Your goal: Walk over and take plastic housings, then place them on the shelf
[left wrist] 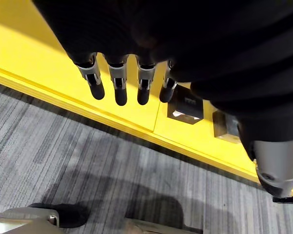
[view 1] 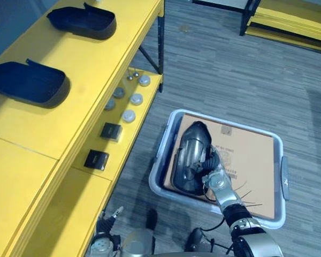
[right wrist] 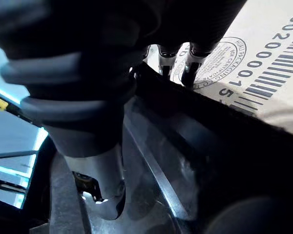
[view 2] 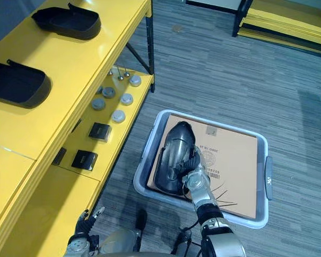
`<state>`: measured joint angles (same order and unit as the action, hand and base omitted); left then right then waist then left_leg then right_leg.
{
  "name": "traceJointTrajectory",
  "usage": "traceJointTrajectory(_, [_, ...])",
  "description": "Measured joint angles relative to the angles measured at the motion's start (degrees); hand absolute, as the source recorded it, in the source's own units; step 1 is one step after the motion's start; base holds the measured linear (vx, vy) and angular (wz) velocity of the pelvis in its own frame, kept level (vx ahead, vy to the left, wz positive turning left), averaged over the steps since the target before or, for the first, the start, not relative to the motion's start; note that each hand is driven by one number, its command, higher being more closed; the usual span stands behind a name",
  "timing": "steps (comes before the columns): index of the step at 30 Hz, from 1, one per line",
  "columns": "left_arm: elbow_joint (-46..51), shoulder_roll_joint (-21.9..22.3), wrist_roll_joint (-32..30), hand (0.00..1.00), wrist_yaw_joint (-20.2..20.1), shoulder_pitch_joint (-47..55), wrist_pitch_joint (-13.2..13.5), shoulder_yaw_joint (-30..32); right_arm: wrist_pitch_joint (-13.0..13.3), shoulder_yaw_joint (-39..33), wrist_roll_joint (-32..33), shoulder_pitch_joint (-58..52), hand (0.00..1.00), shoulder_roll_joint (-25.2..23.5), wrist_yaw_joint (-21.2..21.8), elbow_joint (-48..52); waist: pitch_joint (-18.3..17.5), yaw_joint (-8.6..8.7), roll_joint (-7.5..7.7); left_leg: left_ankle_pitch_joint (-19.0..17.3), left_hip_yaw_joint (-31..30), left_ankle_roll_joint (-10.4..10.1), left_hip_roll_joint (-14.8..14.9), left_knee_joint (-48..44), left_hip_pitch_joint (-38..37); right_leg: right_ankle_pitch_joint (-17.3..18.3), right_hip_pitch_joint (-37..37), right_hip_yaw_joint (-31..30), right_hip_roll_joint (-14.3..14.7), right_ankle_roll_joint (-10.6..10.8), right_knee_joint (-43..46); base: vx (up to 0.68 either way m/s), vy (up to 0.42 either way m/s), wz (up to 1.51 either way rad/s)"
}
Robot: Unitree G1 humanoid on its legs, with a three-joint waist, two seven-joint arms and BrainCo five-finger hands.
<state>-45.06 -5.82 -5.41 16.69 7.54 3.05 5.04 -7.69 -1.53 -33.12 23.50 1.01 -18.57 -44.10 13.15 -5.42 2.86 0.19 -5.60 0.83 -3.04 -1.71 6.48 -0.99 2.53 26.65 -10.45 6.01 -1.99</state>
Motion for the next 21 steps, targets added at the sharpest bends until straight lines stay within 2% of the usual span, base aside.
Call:
traceJointTrajectory(5, [-0.5,-0.1,0.0,0.00,0.0,-0.3,0.0,-0.6,-0.1,-0.9,-0.4,1.2,1.00,0.6,-0.1,-0.7,0.0,0.00,-0.01,1.6,-0.2,-0.1,0.0,2.1,-0.5,0.0,-0.3,0.0,0.0,0.0,0.0,-0.03,0.012,0.03])
traceJointTrajectory(8, [-0.6,-0.1,0.0,0.00,0.0,-0.3,0.0,-0.9,0.0,-0.9,1.6,1.3,1.00,0.7,0.1,-2.3,0.0,0.03,0.01,2.6,0.2,-0.1,0.1,3.9,-1.5,0.0,-0.2,-0.2,0.0,0.0,0.0,0.00,0.005,-0.01])
traceJointTrajectory(12, [-0.6,-0.1,0.1,0.00,-0.1,-0.3,0.0,-1.0,0.0,-0.9,3.8,0.2,1.00,0.4,1.4,-3.0,0.0,0.09,0.04,2.9,0.8,-0.1,0.1,5.0,-2.7,0.0,0.2,-0.7,-0.1,0.0,-0.1,0.03,0.021,-0.08])
traceJointTrajectory(21, [-0.3,-0.1,0.1,0.00,-0.2,-0.3,0.0,-1.0,0.1,-3.0,4.6,-1.7,1.00,0.5,1.5,0.6,-0.2,0.66,0.34,3.2,1.0,0.0,-0.1,5.8,-3.6,0.0,0.5,-1.1,-0.4,0.0,-0.1,0.03,0.006,-0.01])
